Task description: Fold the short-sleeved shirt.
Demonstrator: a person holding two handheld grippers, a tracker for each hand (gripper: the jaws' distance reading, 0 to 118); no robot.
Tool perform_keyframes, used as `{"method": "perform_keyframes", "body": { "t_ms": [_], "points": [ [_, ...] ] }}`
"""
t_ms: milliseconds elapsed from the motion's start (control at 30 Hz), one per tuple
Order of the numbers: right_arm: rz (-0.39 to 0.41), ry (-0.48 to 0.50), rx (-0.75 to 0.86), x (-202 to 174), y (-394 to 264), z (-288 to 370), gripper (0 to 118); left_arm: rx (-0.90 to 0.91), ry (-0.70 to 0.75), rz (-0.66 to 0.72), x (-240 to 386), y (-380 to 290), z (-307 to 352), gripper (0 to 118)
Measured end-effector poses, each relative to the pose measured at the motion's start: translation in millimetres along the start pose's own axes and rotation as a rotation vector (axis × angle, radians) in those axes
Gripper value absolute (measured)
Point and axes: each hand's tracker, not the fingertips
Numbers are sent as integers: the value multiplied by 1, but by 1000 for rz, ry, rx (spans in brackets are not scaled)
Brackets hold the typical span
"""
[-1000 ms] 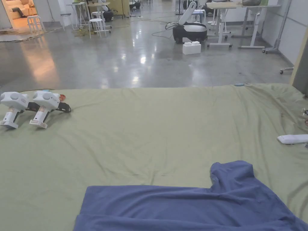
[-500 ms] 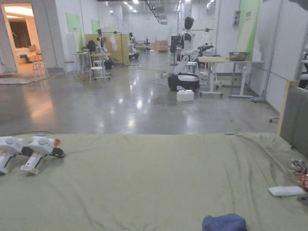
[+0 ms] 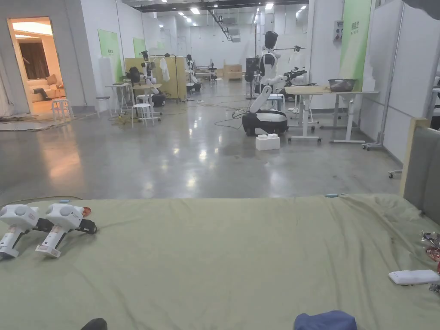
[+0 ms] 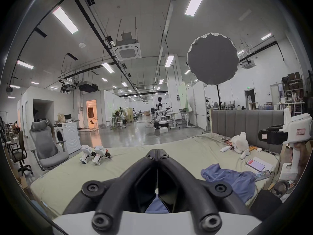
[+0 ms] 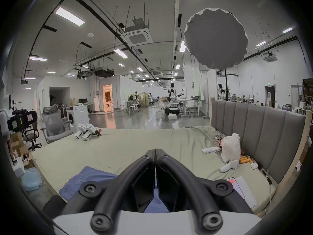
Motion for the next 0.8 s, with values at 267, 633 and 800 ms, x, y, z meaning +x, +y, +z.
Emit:
{"method": "perform_keyframes", "body": {
  "t_ms": [267, 633, 800],
  "points": [
    [45, -21, -3, -5, 2, -5, 0, -47, 27, 72, -16, -1, -7, 0],
    [16, 3, -121, 0, -24, -29, 0, -414, -35, 274, -80, -79, -121, 30],
    [-33, -14, -239, 13, -48, -44, 0, -697, -1, 528, -129, -173, -233, 59]
  ]
}}
